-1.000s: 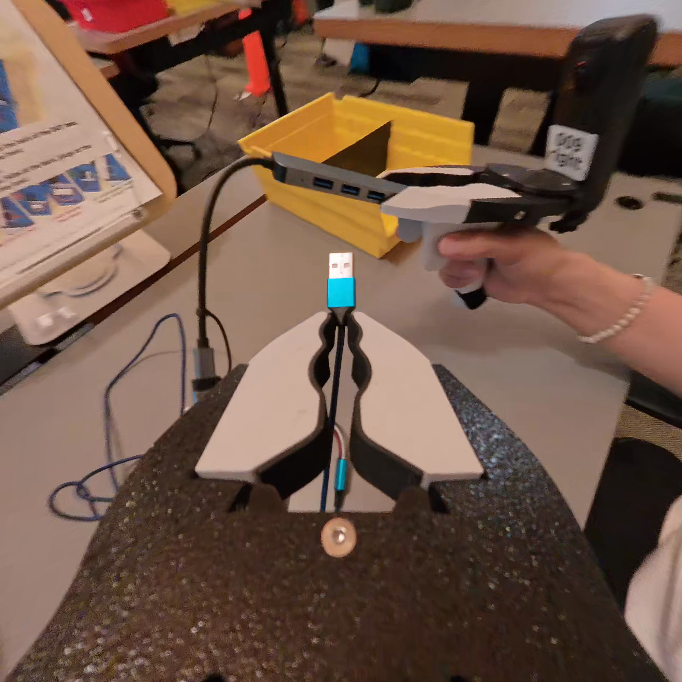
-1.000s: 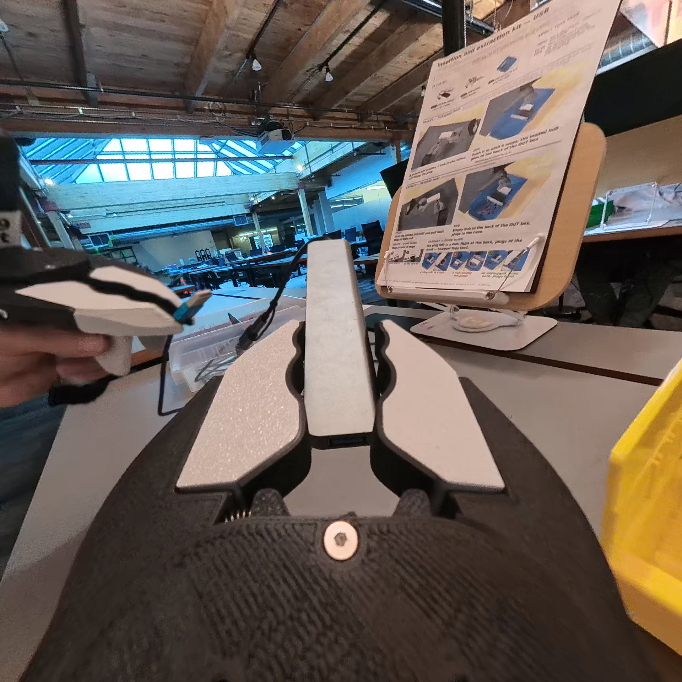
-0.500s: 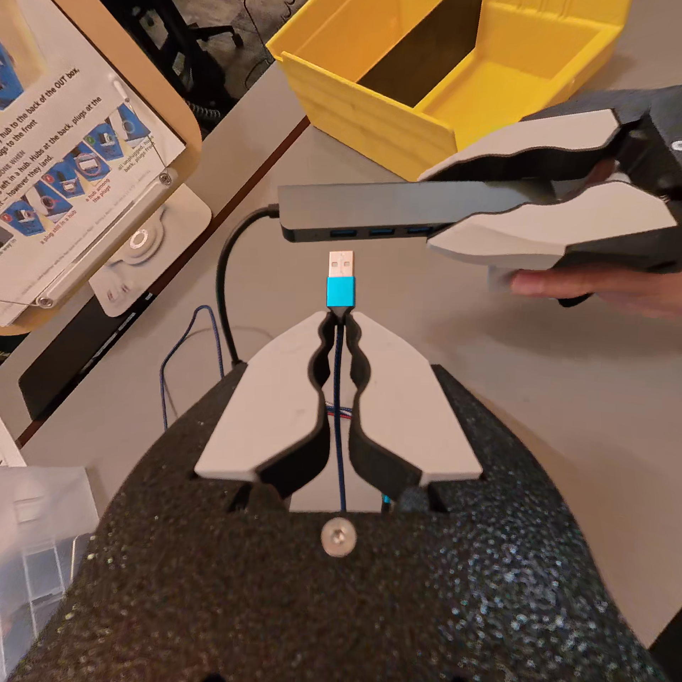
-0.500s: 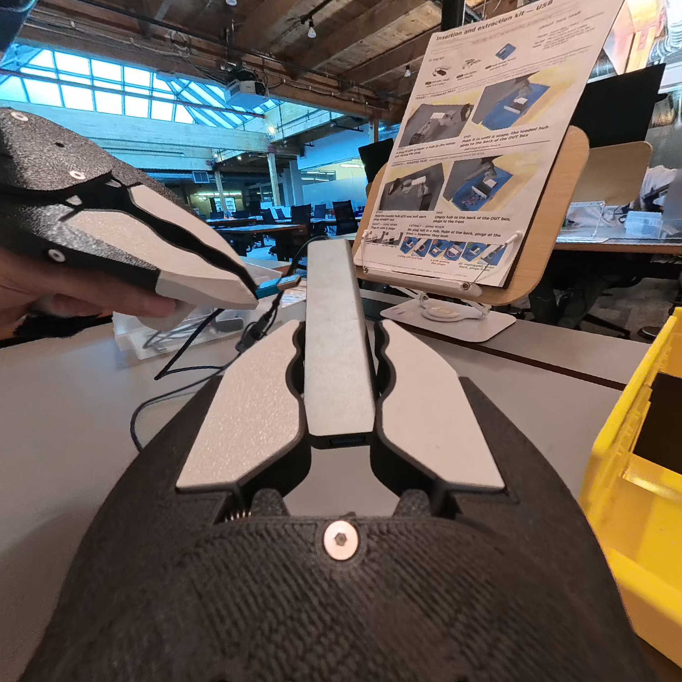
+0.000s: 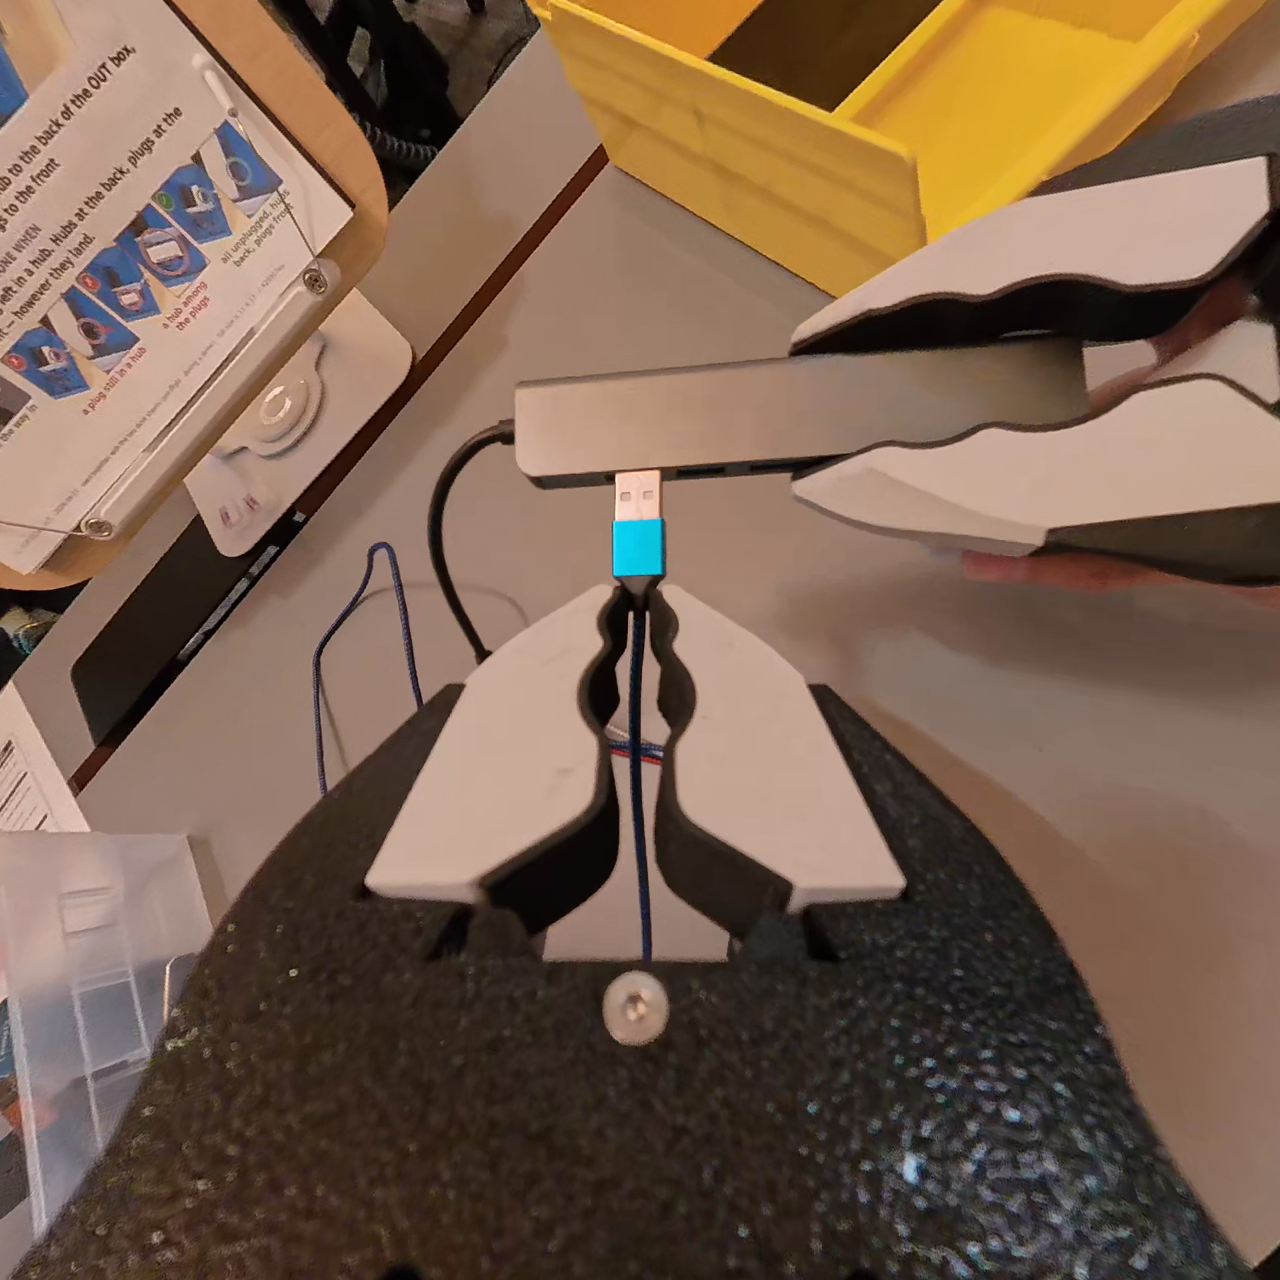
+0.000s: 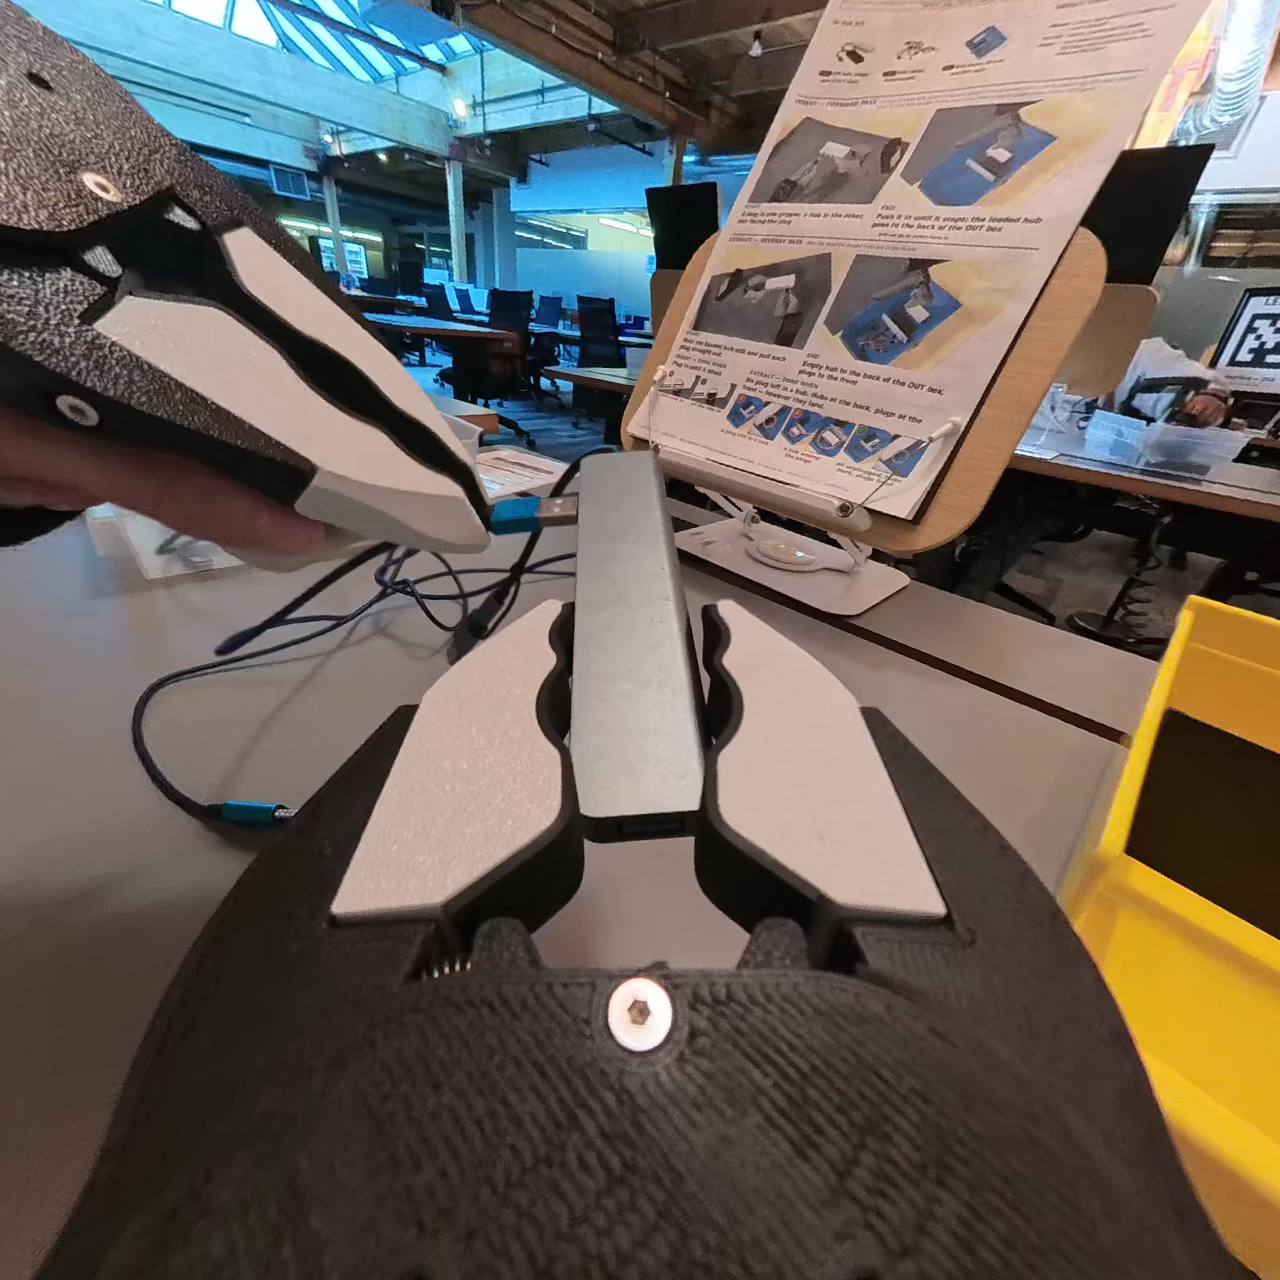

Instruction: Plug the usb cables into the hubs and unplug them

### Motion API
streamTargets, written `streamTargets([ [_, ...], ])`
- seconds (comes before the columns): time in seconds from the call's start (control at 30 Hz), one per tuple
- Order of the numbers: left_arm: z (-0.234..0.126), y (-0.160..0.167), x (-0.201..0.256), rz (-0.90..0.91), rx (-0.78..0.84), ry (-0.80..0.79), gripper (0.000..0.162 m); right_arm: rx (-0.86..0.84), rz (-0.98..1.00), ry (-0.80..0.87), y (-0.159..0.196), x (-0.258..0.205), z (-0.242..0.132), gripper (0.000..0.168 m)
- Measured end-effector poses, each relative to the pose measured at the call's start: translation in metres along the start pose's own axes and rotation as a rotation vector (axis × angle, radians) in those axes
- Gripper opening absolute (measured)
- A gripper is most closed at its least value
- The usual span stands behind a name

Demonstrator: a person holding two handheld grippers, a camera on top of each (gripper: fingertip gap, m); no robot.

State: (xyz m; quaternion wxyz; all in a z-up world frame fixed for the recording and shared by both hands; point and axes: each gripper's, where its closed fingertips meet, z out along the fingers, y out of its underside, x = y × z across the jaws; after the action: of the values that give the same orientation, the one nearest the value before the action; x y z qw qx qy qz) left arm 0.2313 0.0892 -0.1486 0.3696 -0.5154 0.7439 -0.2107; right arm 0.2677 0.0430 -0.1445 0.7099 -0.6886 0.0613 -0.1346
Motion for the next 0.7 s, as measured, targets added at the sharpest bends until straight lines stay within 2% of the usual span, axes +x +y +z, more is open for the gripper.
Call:
streamTargets([
  [0.33,0.003,0.003,-0.004,-0.011,0.011,-0.022,0.005,-0.006,0.001,-0.038,0.003,-0.008,0.003,0.036],
  [0.6,0.004,-0.008,-0.006,0.107,0.138,-0.101,0.005,0.007,0.004,-0.048,0.001,-0.006,0.0,0.036],
  [0.7,-0.001,-0.018,-0.007,0.083,0.257,-0.091,0.005,0.033,0.049,-0.046,-0.003,-0.004,-0.001,0.036],
])
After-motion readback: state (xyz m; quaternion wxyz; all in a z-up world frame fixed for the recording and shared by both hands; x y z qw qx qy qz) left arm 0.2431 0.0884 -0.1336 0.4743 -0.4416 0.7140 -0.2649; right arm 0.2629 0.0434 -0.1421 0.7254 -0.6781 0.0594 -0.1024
